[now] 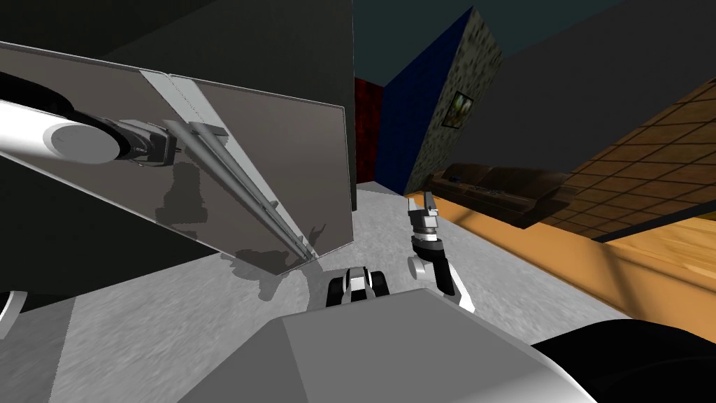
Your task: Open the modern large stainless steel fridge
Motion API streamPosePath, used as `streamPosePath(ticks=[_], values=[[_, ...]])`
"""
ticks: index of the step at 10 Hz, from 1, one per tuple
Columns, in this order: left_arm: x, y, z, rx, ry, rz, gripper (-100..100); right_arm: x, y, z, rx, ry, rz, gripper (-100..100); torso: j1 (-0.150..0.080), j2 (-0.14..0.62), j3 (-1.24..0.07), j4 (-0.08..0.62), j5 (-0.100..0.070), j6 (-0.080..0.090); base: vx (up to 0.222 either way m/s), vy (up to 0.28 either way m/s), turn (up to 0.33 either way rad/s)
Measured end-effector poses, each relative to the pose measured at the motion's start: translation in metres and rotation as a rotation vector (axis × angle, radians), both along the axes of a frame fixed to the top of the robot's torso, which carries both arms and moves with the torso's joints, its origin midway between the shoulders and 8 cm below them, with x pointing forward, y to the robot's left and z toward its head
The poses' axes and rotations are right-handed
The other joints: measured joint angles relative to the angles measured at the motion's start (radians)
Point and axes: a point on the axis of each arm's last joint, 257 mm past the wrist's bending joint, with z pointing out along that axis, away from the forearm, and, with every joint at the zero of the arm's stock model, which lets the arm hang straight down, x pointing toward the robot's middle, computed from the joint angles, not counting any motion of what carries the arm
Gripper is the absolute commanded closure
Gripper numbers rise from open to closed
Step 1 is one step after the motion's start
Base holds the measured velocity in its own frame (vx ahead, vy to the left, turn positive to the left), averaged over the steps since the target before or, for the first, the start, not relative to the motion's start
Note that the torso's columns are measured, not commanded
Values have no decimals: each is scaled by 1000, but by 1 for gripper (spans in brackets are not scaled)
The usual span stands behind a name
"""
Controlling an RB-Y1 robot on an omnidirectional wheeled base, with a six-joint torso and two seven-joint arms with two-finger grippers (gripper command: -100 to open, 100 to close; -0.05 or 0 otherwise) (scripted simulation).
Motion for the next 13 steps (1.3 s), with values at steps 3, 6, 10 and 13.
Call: streamPosePath(ticks=[3,6,10,13], values=[[-1,-25,17,72,-4,-44,-100,0,0,0,0,0,0,0,10,-2,-2,0,4,-1,-18,95,-61],[2,-47,29,141,0,-83,-100,0,0,0,0,0,0,0,-7,-7,-7,0,-7,7,-14,79,-29],[-1,-60,39,187,-5,-109,-100,0,0,0,0,0,0,0,-11,-5,-5,0,-9,9,-6,30,-12],[2,-59,35,186,5,-109,-100,0,0,0,0,0,0,0,2,-6,-5,-2,0,2,12,70,26]])
